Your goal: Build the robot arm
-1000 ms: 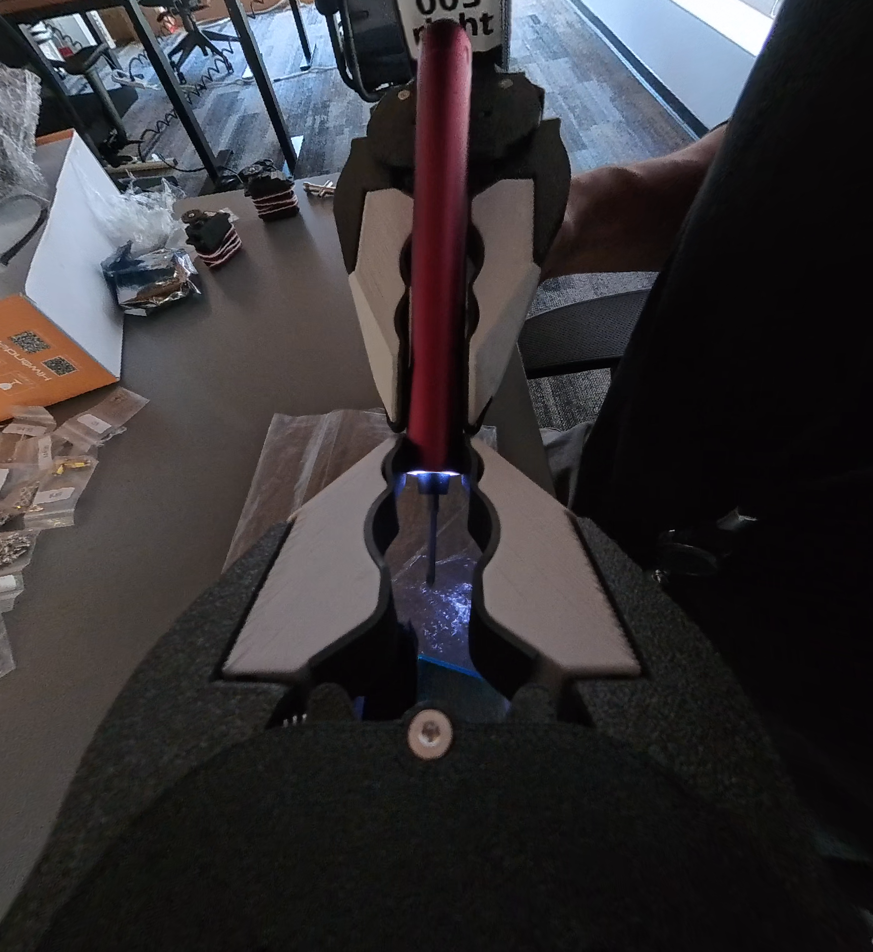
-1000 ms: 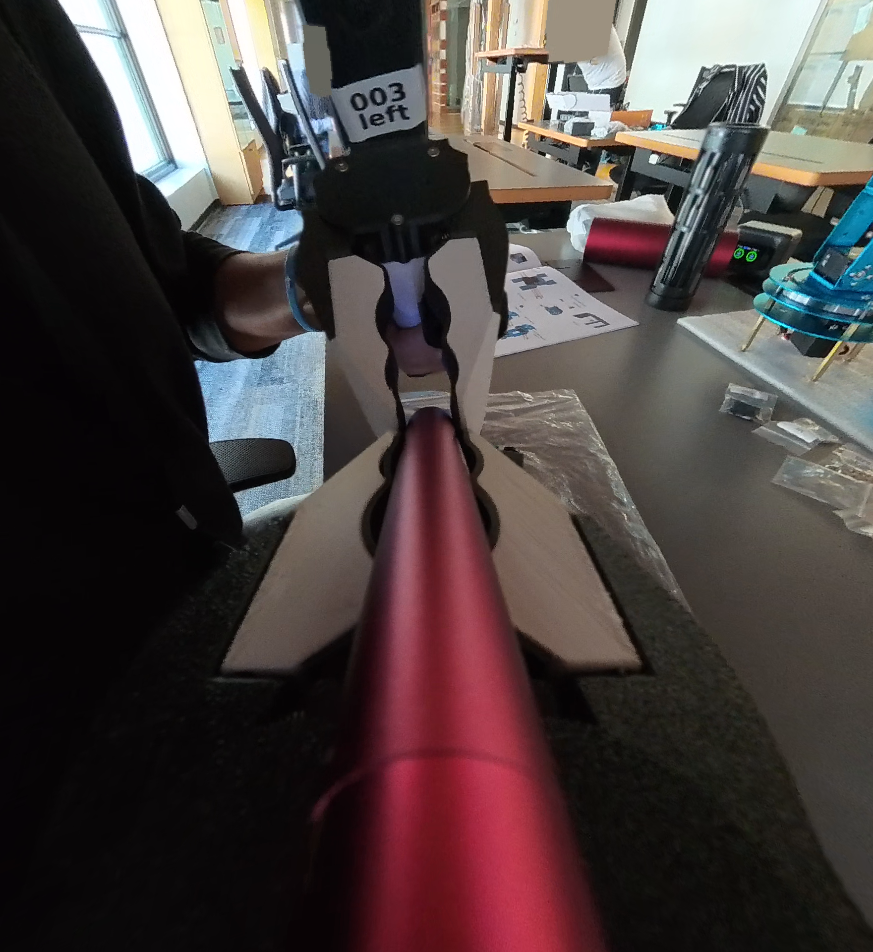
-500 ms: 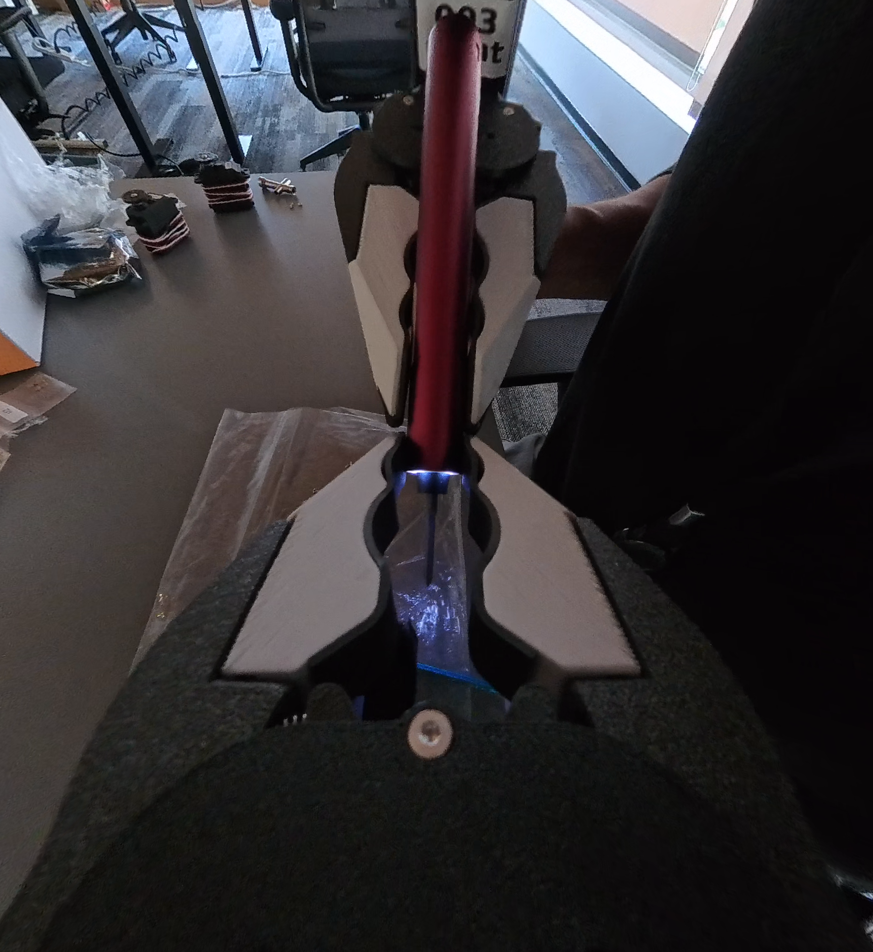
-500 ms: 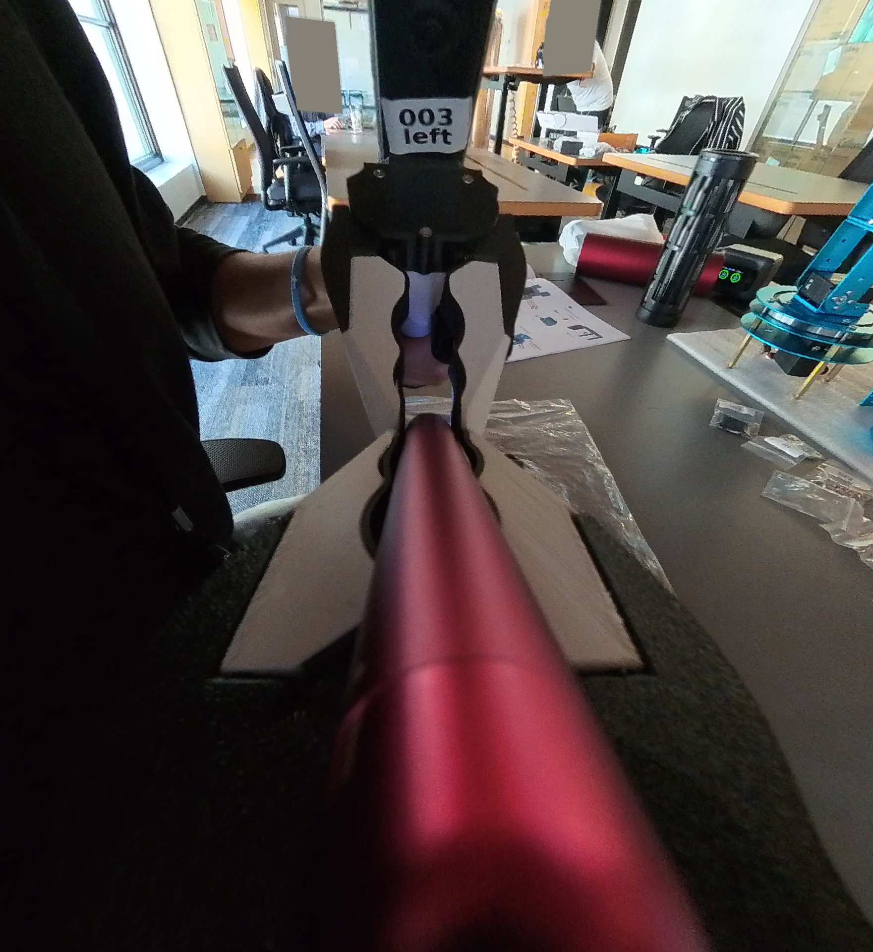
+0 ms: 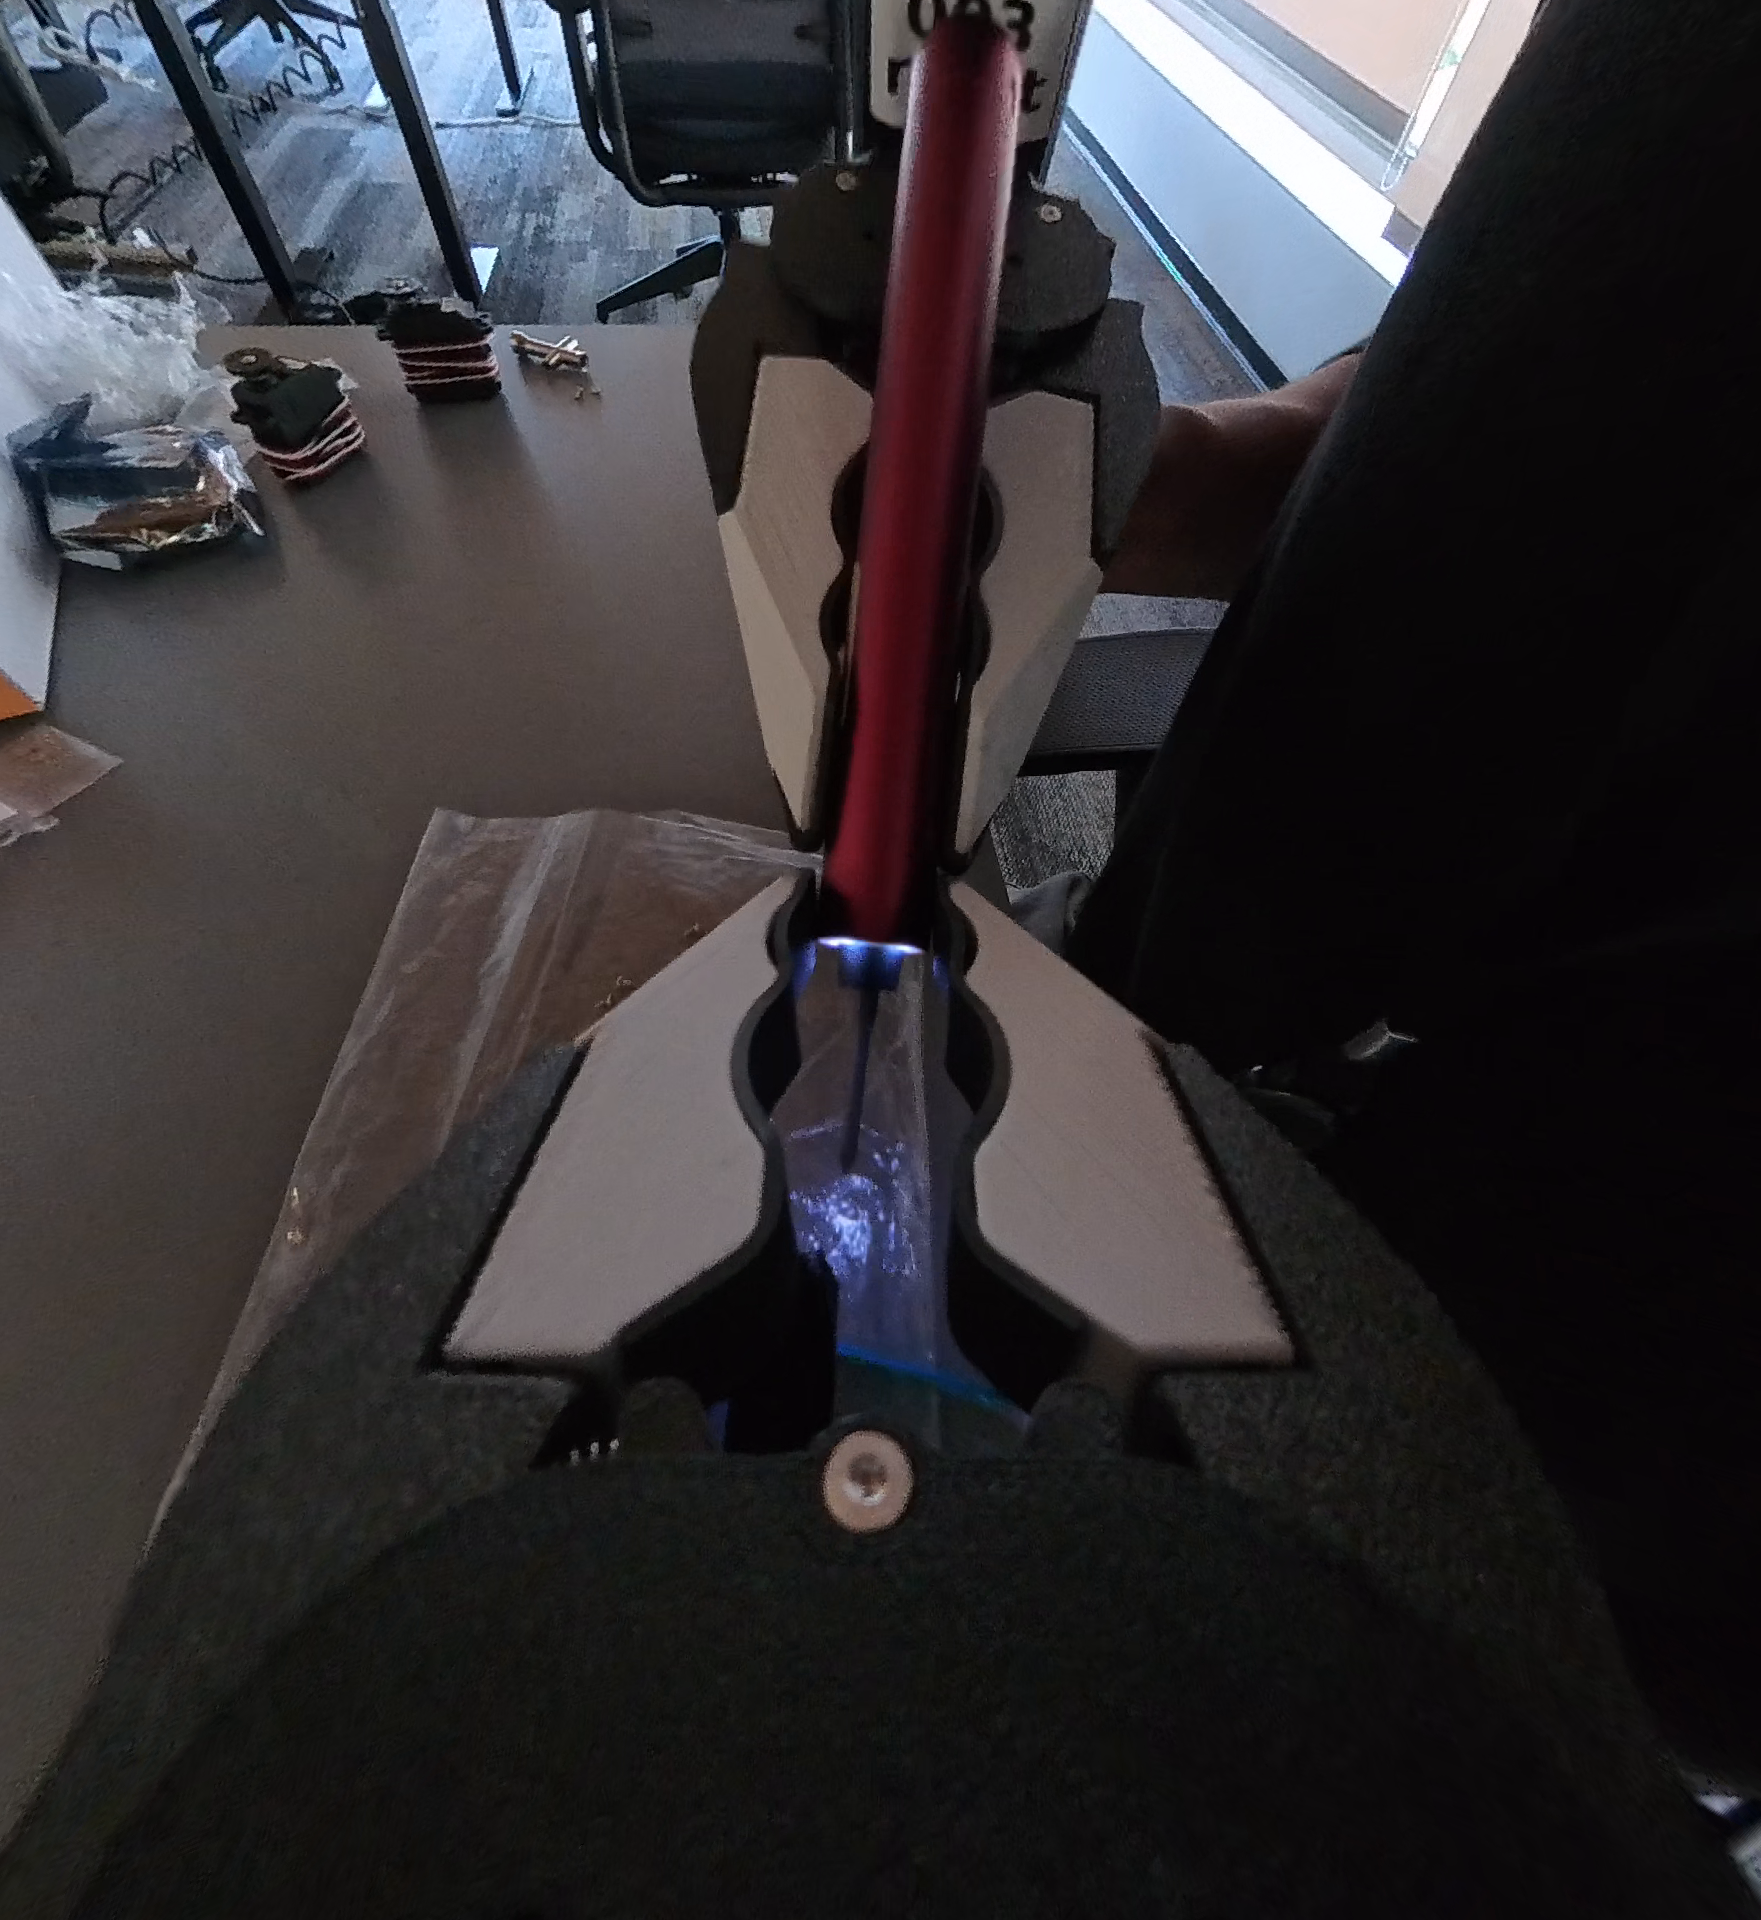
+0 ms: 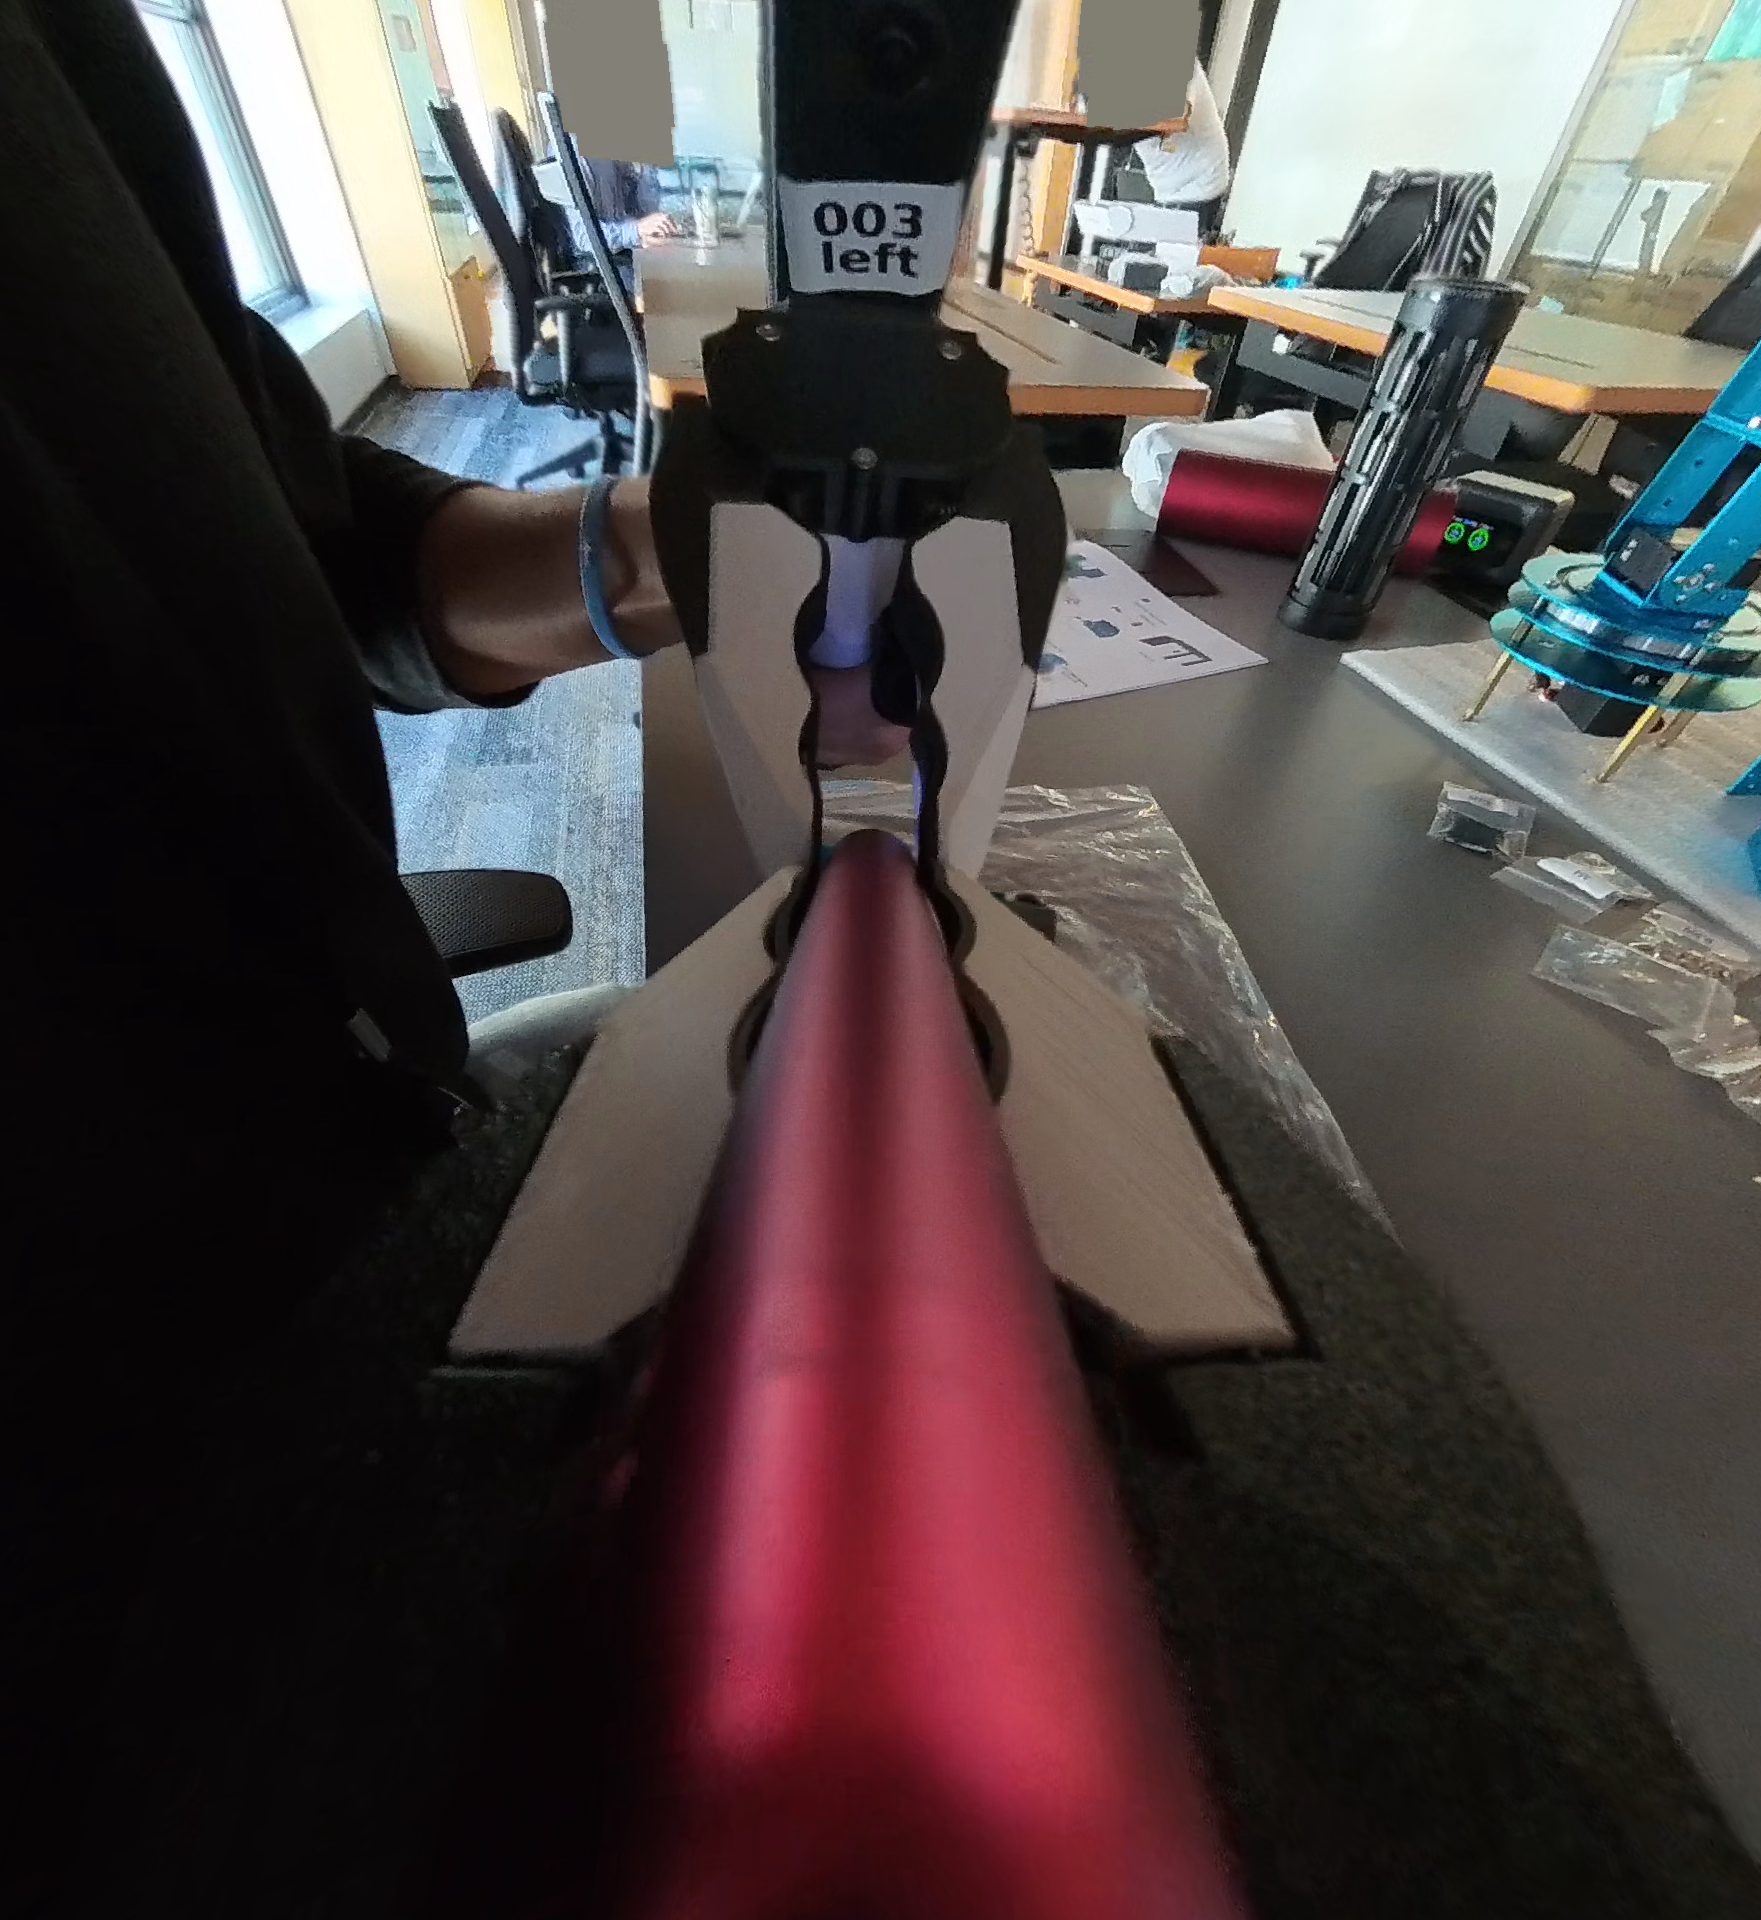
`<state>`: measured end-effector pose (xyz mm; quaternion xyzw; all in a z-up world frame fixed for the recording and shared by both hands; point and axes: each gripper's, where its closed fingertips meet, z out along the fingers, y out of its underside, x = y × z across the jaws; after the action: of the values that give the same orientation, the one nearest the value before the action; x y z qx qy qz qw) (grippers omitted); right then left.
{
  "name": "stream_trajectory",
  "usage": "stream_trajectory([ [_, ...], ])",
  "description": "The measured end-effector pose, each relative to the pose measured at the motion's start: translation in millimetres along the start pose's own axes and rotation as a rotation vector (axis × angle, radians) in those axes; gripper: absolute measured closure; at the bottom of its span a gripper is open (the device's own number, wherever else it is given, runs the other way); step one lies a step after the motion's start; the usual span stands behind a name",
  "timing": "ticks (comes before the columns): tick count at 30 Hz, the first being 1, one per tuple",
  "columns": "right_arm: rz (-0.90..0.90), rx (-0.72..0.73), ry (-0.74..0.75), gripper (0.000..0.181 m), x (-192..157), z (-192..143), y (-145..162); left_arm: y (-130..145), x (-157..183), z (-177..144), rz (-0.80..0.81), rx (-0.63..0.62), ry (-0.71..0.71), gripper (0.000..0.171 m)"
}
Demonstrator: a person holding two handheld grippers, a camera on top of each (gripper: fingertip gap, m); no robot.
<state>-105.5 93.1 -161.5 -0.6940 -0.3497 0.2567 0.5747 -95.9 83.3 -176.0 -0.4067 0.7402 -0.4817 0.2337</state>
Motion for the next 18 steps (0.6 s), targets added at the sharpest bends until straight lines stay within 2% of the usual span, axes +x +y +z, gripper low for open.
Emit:
stream_trajectory([
  [1,0.01,-0.013,0.006,0.157,1,-1,3,1,-4,-5,-0.021,0.001,-0.025,0.145],
  [2,0.022,-0.024,0.014,0.158,2,-2,6,3,-14,-14,-0.059,0.001,-0.081,0.13],
  [5,0.062,-0.101,0.114,0.158,12,-3,28,23,-35,-51,-0.26,-0.013,-0.247,0.113],
  [8,0.135,-0.157,0.258,0.158,25,-2,51,63,-40,-70,-0.434,-0.097,-0.488,0.102],
  [11,0.249,-0.125,0.308,0.158,29,1,50,107,-34,-66,-0.63,-0.223,-0.703,0.082],
  [13,0.312,-0.099,0.325,0.158,30,3,45,118,-28,-56,-0.703,-0.254,-0.772,0.081],
  [15,0.343,-0.079,0.295,0.158,26,7,43,127,-30,-51,-0.711,-0.312,-0.849,0.084],
  [18,0.34,-0.104,0.279,0.158,23,11,52,128,-32,-44,-0.65,-0.382,-0.874,0.105],
])
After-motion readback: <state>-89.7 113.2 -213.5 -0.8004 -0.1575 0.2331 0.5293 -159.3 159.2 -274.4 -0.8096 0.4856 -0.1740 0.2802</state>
